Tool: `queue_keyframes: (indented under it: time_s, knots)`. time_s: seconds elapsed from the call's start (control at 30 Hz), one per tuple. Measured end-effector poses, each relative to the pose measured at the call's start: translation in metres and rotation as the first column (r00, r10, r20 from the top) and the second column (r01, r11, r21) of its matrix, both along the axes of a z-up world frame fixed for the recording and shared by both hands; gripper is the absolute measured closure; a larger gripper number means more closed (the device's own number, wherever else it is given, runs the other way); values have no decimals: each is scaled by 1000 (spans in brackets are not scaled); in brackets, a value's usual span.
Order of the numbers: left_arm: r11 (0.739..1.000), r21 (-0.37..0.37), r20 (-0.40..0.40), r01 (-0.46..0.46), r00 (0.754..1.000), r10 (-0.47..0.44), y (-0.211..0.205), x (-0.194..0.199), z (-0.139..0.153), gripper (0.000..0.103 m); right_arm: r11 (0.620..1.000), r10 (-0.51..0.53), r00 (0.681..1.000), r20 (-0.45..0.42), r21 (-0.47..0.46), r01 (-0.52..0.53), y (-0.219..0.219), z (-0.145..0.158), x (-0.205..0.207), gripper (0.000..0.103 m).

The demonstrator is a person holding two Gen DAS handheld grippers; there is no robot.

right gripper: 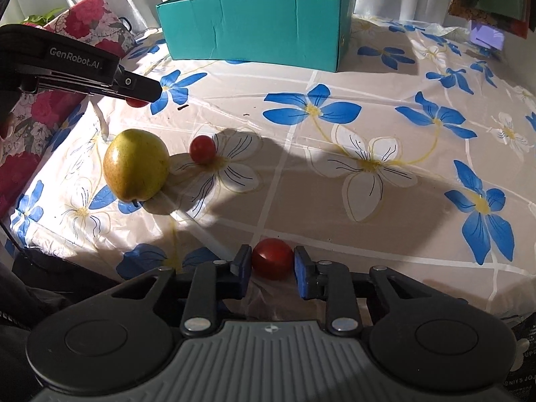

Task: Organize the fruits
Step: 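Grasp another cherry tomato with the right gripper while the left holds its tomato, then carry both cherry tomatoes over the teal box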

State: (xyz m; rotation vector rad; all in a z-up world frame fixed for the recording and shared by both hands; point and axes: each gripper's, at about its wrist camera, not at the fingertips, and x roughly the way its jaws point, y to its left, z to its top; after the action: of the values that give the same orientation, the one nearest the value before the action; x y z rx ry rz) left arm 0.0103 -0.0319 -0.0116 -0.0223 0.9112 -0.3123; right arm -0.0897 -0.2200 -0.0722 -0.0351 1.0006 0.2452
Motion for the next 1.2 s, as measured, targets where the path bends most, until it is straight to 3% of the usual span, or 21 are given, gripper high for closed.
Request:
queue_keyframes:
  time_s: [0.57,1.2]
  knots:
    - [995,73,35,-61,998,59,-2,27,8,74,996,-87,977,194,39,81,-12,46,40,77]
    - [988,127,174,-91,982,68,-18,89,52,74,990,-120,924,363,113,85,-20,90,101,77]
